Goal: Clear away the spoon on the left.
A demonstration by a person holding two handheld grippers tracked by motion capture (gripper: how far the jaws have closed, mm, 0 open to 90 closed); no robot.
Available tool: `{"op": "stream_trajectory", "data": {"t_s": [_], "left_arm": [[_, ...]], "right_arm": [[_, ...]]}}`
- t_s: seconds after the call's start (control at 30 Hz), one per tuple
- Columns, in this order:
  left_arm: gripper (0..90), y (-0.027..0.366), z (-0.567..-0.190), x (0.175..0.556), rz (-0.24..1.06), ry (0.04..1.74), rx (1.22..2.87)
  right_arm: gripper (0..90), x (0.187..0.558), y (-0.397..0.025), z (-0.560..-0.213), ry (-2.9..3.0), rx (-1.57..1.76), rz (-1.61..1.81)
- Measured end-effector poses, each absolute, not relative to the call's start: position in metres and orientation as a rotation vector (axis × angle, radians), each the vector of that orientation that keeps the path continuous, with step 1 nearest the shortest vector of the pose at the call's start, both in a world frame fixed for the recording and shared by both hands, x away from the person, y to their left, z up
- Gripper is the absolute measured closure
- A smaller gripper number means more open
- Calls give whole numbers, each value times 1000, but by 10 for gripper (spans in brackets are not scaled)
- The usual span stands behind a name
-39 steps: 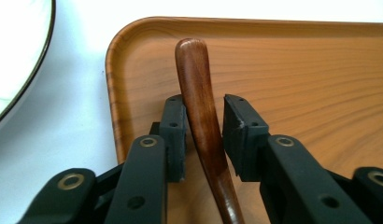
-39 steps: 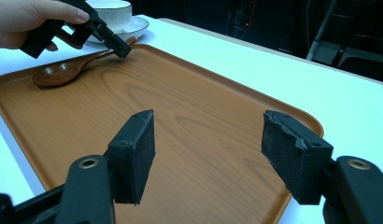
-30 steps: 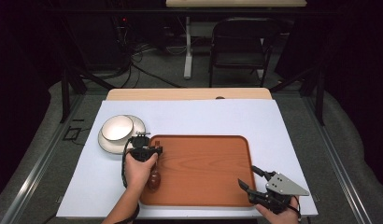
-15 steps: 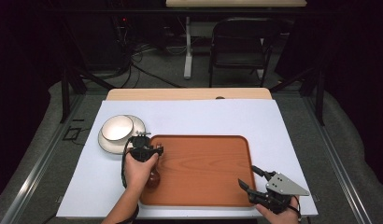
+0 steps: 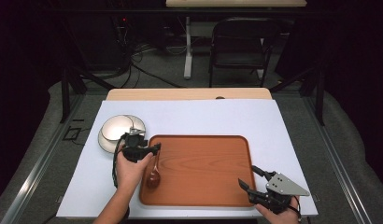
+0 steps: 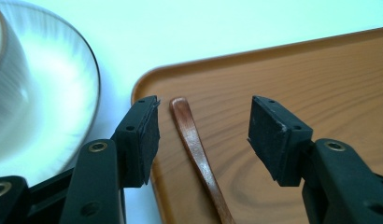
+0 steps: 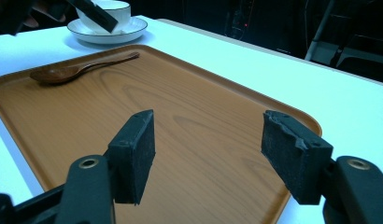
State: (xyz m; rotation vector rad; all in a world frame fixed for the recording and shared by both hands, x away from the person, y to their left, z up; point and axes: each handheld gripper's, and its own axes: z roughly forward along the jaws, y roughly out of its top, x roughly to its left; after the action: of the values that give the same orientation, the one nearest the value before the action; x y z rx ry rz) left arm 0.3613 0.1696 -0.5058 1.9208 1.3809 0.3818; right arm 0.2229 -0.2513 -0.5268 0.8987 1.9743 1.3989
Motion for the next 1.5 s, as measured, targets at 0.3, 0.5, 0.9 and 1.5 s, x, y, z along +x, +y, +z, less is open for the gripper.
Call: {"op": "stream_trajectory", "data": {"t_s": [0.3, 0.5, 0.9, 1.5], "left_arm": [[424, 188, -481, 334, 463, 1251, 1909], [413, 196, -469, 310, 546, 1162, 1916], [419, 220, -480, 259, 625, 1042, 1844], [416, 248, -522, 232, 636, 1065, 1823]], "right_arm": [[347, 223, -251, -527, 1972, 899, 1397], [347, 223, -251, -527, 1969, 904, 1395], [347, 223, -251, -527, 1962, 906, 1396], [347, 224, -249, -528, 1972, 910, 1377]]}}
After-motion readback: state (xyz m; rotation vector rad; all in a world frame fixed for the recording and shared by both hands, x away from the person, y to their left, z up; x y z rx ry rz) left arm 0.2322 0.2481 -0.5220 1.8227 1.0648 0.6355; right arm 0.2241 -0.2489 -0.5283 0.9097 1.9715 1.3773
